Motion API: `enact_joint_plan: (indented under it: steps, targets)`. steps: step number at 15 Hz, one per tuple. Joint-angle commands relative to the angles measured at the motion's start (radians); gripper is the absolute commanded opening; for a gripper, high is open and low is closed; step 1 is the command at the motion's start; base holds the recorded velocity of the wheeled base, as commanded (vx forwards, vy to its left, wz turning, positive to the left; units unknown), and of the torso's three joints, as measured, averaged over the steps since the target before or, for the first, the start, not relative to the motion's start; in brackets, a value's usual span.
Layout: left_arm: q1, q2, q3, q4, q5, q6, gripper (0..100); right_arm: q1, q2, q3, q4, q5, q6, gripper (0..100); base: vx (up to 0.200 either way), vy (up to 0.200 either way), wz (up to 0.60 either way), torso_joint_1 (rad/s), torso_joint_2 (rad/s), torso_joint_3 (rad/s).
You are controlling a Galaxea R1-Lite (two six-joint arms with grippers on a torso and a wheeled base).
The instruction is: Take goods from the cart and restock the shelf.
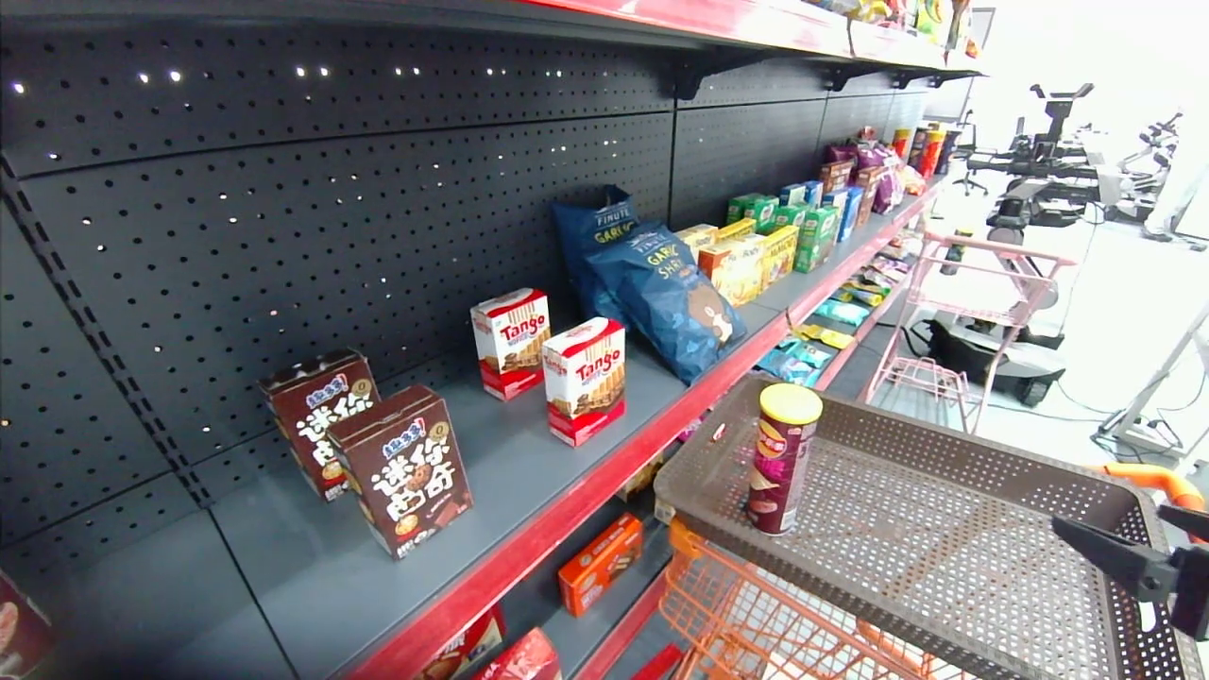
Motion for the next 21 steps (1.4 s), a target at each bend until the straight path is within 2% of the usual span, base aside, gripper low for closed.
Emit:
enact_joint_plan:
  steps: [1,2,4,6,10,13,21]
  targets:
    - [0.0,0.001,0.0,-0.001,0.0,-0.001,100,0.028,0.279,-0.023,-0.11,0.037,-0.003,100,0.0,0.0,0.0,0.0,0.0,0.0]
    - [0.0,0.001,0.0,-0.001,0.0,0.0,100,0.03,0.295,-0.023,-0.119,0.037,-0.003,100,0.0,0.0,0.0,0.0,0.0,0.0]
    - [0.0,0.001,0.0,-0.001,0.0,-0.001,100,0.048,0.568,-0.026,-0.492,0.065,-0.019,100,0.0,0.0,0.0,0.0,0.0,0.0]
    - [0.0,0.001,0.0,-0.001,0.0,-0.001,100,0.076,0.695,-0.035,-0.65,0.097,-0.049,100,0.0,0.0,0.0,0.0,0.0,0.0]
    - [0.0,0.001,0.0,-0.001,0.0,-0.001,100,0.1,0.856,-0.142,-0.713,0.143,-0.077,100,0.0,0.0,0.0,0.0,0.0,0.0]
    - [0.0,0.001,0.0,-0.001,0.0,0.0,100,0.122,0.965,-0.279,-0.749,0.183,-0.08,100,0.0,0.0,0.0,0.0,0.0,0.0]
    - [0.0,0.001,0.0,-0.001,0.0,-0.001,100,0.177,1.149,-0.409,-0.823,0.218,-0.079,100,0.0,0.0,0.0,0.0,0.0,0.0]
